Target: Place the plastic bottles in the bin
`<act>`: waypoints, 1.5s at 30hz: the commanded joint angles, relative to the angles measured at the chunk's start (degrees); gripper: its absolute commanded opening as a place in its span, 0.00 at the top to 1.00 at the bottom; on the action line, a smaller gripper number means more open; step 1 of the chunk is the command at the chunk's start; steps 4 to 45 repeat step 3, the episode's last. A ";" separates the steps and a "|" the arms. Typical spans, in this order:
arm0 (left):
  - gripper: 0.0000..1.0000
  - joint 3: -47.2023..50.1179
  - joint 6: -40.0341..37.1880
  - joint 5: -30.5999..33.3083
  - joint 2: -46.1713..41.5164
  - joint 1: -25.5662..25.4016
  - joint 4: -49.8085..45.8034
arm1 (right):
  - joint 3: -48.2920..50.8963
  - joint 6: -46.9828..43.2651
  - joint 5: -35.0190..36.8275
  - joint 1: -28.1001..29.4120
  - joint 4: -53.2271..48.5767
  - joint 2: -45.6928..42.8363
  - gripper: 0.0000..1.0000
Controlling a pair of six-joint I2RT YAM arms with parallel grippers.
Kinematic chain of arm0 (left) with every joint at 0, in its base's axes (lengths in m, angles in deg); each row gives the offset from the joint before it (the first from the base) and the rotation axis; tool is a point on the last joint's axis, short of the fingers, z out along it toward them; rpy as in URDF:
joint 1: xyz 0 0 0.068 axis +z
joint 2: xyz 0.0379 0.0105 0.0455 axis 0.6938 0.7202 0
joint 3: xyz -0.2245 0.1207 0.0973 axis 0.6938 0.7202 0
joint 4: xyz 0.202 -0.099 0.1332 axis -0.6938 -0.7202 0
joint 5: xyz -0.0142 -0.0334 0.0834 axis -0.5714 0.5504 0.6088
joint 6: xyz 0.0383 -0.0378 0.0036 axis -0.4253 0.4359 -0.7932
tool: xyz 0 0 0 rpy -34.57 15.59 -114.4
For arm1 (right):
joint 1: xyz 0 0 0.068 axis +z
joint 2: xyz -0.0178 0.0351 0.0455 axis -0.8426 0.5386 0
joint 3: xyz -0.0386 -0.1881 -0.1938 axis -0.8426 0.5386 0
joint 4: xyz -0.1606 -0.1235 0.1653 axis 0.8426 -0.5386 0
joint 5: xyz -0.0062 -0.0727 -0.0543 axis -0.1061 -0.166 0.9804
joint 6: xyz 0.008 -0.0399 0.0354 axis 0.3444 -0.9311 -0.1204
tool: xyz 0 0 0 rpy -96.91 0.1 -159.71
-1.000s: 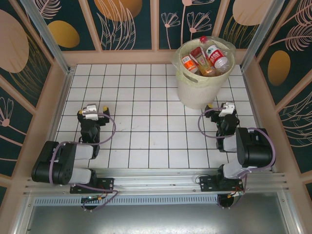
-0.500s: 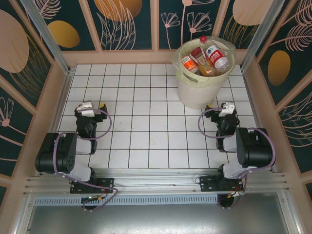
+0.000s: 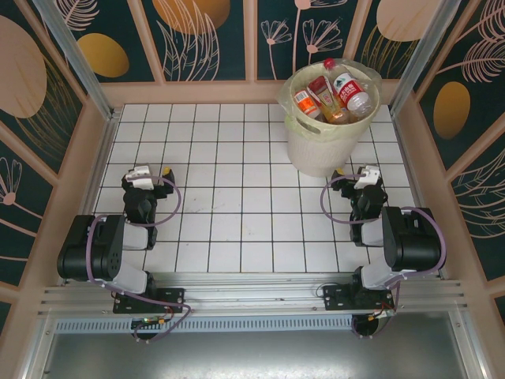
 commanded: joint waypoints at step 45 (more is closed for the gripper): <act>0.01 -0.47 0.95 -0.47 0.17 0.36 0.65 | -0.71 -0.49 -1.11 -0.19 0.96 0.24 0.01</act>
